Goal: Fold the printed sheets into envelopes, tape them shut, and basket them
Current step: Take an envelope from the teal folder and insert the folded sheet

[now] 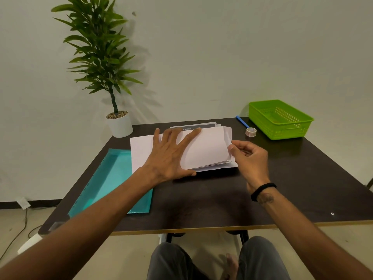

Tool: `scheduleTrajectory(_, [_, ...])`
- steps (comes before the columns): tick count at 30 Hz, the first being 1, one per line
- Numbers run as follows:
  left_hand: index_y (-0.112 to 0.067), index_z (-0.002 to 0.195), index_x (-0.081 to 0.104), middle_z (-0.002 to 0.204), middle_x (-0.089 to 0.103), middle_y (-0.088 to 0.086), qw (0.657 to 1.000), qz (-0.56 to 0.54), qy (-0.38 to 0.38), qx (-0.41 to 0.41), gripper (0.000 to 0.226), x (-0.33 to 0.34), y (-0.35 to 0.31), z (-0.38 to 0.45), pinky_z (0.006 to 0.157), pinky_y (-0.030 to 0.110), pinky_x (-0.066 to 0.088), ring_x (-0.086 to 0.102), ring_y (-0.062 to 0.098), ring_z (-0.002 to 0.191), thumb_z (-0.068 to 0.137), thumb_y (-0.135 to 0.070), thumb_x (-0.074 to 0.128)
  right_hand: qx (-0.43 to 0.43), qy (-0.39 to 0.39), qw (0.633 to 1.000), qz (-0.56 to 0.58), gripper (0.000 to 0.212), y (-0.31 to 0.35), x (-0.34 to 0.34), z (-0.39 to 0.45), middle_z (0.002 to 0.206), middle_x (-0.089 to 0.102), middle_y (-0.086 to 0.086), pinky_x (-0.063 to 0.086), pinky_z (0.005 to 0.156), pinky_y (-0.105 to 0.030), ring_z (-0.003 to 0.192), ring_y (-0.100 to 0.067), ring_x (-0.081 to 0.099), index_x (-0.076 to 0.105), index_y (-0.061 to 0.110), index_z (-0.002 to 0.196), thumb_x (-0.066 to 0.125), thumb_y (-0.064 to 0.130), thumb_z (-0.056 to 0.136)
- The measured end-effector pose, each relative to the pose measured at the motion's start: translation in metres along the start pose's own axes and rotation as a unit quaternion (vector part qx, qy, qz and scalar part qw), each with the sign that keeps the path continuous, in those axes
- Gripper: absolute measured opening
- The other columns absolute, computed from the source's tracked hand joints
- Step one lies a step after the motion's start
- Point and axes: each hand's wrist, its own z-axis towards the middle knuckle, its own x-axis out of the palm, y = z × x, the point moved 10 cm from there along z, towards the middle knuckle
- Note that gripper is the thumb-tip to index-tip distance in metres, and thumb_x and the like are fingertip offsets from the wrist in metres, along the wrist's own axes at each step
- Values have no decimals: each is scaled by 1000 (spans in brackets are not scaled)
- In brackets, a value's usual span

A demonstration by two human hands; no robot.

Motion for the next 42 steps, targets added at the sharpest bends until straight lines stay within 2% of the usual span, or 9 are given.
scheduleTrajectory(6, [-54,154,-19,170,5,6,1000,1,10,-5,118,3,-4,1,124,65,-8,7,32,156,73,-88,59,85,23,996,12,19,-10,12,-2,127,68,0,52,106,-49,115,-19,59,78,20,105,69,36,98])
scheduleTrajectory(9, [-54,153,-21,170,5,6,1000,3,15,-3,118,4,-6,1,124,65,-8,6,33,156,73,-89,58,138,44,989,26,32,-11,19,-5,152,53,-4,48,109,-51,135,-28,48,75,27,94,53,48,104])
scheduleTrajectory(14, [-54,152,-22,170,4,6,1000,3,18,2,117,4,-13,3,123,66,-7,6,33,156,74,-89,57,234,101,965,64,62,-25,30,-6,159,43,0,39,114,-60,145,-35,38,53,18,147,46,60,103])
scheduleTrajectory(17, [-55,152,-23,169,6,6,1000,6,19,3,117,4,-17,5,123,66,-7,7,33,156,74,-87,59,292,155,939,97,66,-33,39,-7,150,43,2,37,113,-67,139,-39,43,49,23,149,49,66,99])
scheduleTrajectory(22, [-54,152,-22,170,4,6,1000,8,27,-5,116,7,-18,7,123,66,-9,5,33,157,75,-86,59,323,201,921,80,63,-35,43,0,148,40,-3,38,109,-64,131,-38,44,62,19,109,42,77,95])
scheduleTrajectory(28, [-55,152,-21,170,5,7,999,10,29,-10,116,10,-20,10,123,66,-10,5,34,157,74,-88,58,305,231,921,64,81,-32,46,10,152,47,-8,47,92,-58,128,-36,51,61,18,123,43,87,85])
scheduleTrajectory(32, [-51,156,-15,169,6,6,999,5,27,-36,116,10,-16,11,123,66,-7,7,32,156,74,-89,57,256,226,927,156,67,-17,43,12,139,56,-8,57,86,-51,123,-35,59,68,16,118,59,74,87])
scheduleTrajectory(37, [-50,157,-9,165,13,4,995,-33,25,-94,119,8,-11,10,124,66,5,17,31,151,70,-89,61,155,185,959,151,44,-2,29,14,124,71,-12,62,90,-44,107,-33,74,69,13,118,83,35,83])
scheduleTrajectory(42, [-51,155,-9,163,19,5,988,-49,62,-129,124,5,-21,7,121,60,22,25,31,147,62,-96,59,128,137,973,132,32,-4,26,16,116,73,-16,65,72,-36,87,-25,79,63,13,113,81,12,87])
